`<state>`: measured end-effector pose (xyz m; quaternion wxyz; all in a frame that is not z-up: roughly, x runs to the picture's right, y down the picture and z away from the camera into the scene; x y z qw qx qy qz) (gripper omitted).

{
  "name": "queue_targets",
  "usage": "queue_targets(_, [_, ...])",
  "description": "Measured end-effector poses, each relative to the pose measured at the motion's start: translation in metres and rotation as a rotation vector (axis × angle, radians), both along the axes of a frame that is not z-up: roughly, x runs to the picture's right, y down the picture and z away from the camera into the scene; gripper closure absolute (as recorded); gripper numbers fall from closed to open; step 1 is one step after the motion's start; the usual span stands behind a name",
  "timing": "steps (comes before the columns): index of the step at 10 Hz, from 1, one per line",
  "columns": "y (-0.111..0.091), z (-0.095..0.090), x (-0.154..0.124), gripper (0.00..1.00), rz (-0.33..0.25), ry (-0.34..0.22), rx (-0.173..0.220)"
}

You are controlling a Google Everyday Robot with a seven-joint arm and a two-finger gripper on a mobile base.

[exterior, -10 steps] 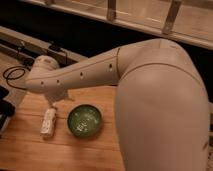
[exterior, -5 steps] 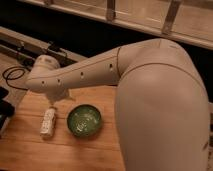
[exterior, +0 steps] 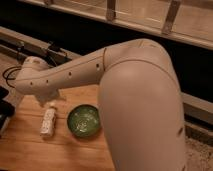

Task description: Place the bottle in the ceramic bowl

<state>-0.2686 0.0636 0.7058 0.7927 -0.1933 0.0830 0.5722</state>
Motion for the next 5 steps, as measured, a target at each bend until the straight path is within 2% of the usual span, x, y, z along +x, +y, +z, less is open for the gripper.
queue_targets(2, [0.009,0.001,-0.033,0.35,-0.027,-0.049,-0.022])
queue_targets(5, [0.008,0.003,-0.031,0.35,-0.025,-0.045,-0.021])
